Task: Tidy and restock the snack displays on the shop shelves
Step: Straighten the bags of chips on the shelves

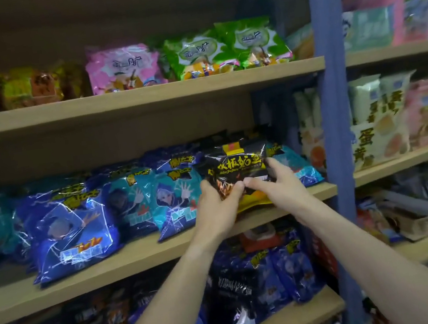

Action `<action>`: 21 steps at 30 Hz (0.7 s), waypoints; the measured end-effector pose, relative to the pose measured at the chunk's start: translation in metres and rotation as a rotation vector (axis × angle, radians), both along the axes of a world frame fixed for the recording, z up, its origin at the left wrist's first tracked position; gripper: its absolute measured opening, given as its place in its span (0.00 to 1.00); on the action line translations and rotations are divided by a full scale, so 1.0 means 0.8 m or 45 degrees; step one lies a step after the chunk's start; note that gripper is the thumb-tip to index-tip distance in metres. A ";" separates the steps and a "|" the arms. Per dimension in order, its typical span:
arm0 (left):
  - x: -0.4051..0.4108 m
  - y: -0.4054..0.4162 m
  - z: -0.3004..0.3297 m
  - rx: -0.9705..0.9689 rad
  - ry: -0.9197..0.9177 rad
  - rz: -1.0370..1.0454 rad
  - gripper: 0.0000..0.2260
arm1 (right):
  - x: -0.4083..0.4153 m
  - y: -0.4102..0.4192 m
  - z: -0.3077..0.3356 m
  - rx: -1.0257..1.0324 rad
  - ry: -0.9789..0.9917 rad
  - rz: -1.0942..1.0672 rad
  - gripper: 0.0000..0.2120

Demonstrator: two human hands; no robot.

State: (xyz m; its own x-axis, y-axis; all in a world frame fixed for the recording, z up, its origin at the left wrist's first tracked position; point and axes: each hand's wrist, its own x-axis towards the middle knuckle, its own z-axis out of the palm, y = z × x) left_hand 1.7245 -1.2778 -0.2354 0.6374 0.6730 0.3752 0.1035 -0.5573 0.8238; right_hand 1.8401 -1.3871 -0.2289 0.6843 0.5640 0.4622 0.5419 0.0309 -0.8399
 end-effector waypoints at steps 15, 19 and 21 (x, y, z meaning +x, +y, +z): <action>0.031 0.014 -0.003 -0.066 -0.011 0.382 0.34 | 0.110 -0.006 0.029 -0.733 -0.350 -0.596 0.32; 0.028 0.022 0.000 -0.118 -0.051 0.374 0.32 | 0.128 0.005 0.054 -0.813 -0.018 -0.355 0.44; 0.027 0.024 -0.001 -0.101 -0.072 0.379 0.34 | 0.133 0.005 0.064 -0.745 0.111 -0.263 0.45</action>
State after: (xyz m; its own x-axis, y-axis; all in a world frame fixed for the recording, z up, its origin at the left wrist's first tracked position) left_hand 1.7465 -1.2587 -0.2364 0.3873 0.8556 0.3435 0.2053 -0.4433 0.8726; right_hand 1.9468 -1.3830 -0.1780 0.8273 0.5590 0.0544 0.4162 -0.5452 -0.7277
